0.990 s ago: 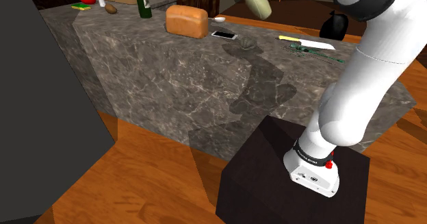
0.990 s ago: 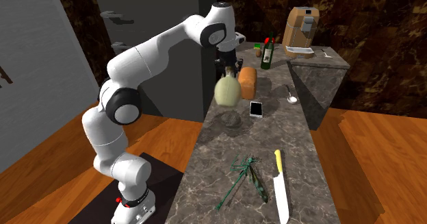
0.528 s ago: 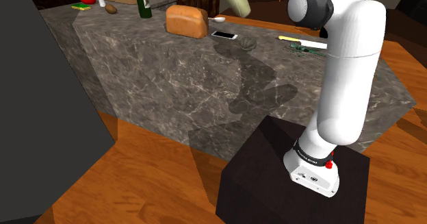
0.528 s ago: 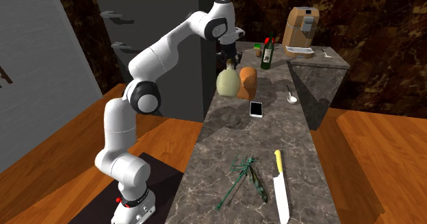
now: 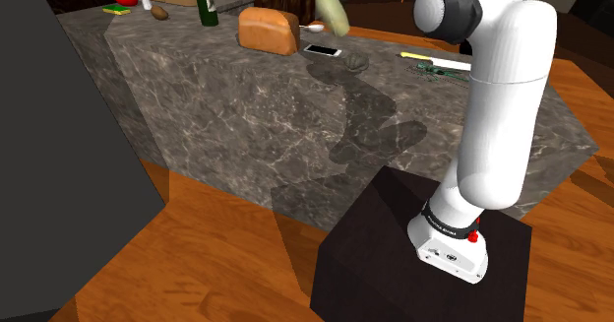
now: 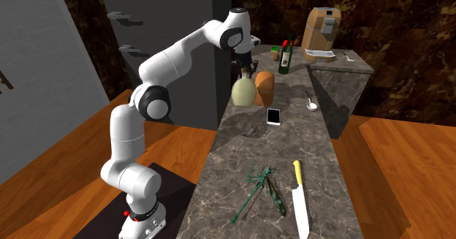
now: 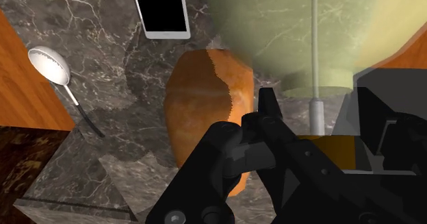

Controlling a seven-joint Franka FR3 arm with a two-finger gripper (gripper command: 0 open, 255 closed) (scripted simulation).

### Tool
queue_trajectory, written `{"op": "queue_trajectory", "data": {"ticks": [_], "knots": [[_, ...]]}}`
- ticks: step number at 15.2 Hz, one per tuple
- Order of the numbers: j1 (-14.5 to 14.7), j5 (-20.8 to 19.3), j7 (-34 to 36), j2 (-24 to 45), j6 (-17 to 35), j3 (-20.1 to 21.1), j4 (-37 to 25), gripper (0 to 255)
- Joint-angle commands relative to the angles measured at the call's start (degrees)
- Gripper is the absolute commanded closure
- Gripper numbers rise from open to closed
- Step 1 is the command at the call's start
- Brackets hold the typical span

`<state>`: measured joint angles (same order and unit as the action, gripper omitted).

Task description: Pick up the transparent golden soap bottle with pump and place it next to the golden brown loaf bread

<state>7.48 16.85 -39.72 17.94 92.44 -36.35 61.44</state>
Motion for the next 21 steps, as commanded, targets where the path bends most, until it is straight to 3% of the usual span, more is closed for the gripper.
{"op": "queue_trajectory", "data": {"ticks": [1,10,21], "knots": [[1.2,-1.0,0.0,-1.4,2.4,-0.1,3.6,255],[4.4,-3.8,0.2,-5.6,11.5,0.1,16.2,255],[6.0,-5.0,0.0,-7.9,20.9,0.4,27.5,255]]}}
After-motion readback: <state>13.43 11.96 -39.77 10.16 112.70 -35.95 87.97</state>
